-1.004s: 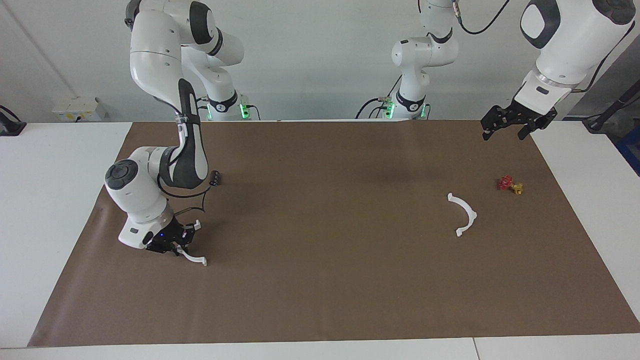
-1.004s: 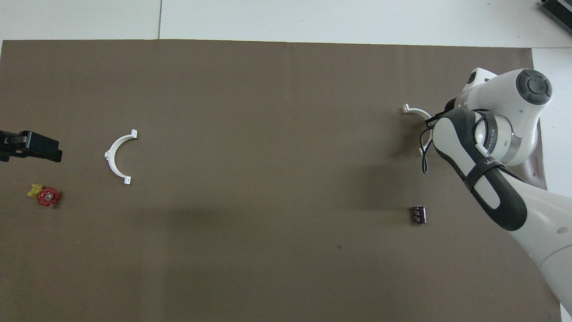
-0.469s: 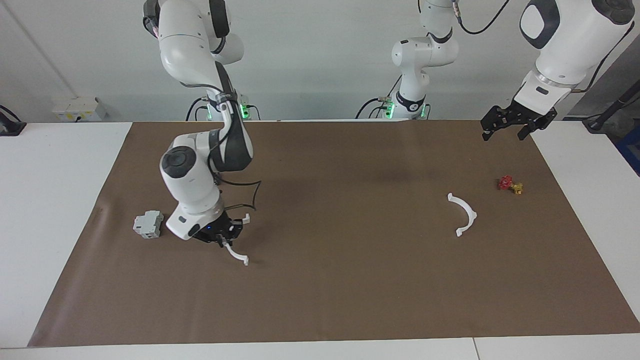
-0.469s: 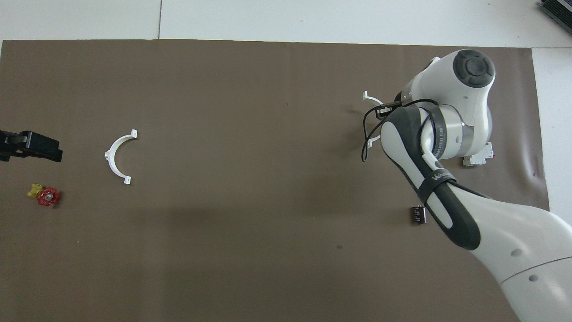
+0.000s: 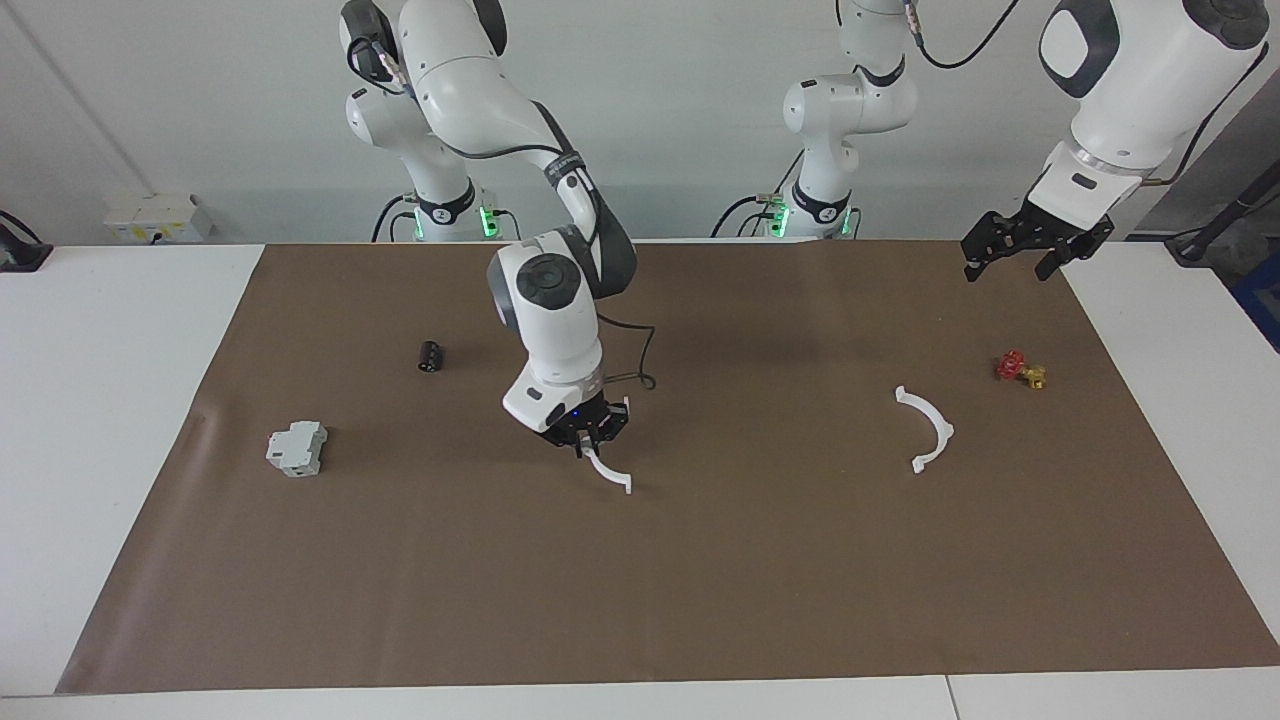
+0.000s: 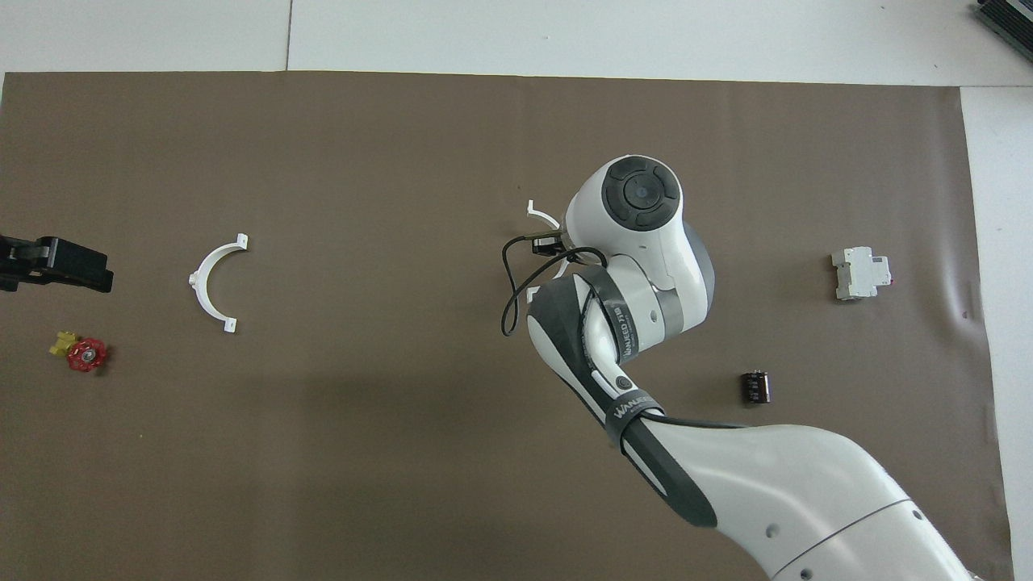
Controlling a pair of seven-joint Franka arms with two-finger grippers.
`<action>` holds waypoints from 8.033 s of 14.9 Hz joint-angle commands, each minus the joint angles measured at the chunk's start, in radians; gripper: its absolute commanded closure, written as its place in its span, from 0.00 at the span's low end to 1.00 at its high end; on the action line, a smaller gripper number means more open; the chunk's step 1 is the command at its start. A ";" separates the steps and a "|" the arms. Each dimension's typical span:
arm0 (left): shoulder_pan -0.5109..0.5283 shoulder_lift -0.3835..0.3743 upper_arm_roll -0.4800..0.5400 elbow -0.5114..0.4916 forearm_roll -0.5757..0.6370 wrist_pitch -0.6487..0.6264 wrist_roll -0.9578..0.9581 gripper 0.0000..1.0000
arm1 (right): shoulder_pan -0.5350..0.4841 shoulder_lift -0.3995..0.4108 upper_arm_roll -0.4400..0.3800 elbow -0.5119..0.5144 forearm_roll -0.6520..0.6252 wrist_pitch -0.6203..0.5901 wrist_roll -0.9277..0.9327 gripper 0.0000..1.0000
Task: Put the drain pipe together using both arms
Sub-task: 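Carry the clamp half with the right gripper toward the table center, then release the clamp half and withdraw the right gripper while the left gripper reaches, then grasp the other white clamp half with the left gripper, then carry the clamp half with the left gripper toward the placed half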
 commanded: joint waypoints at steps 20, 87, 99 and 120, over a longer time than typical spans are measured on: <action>-0.004 -0.043 0.004 -0.065 0.003 0.050 0.011 0.00 | 0.097 0.033 -0.003 -0.043 -0.026 0.102 0.117 0.00; 0.055 0.266 0.007 -0.503 0.014 0.964 -0.025 0.00 | -0.461 -0.613 -0.011 -0.058 -0.138 -0.701 -0.363 0.00; 0.023 0.261 0.005 -0.525 0.014 0.952 -0.119 0.00 | -0.463 -0.615 -0.011 -0.058 -0.136 -0.701 -0.367 0.00; 0.027 0.264 0.005 -0.511 0.014 0.946 -0.102 1.00 | -0.463 -0.615 -0.011 -0.058 -0.136 -0.701 -0.367 0.00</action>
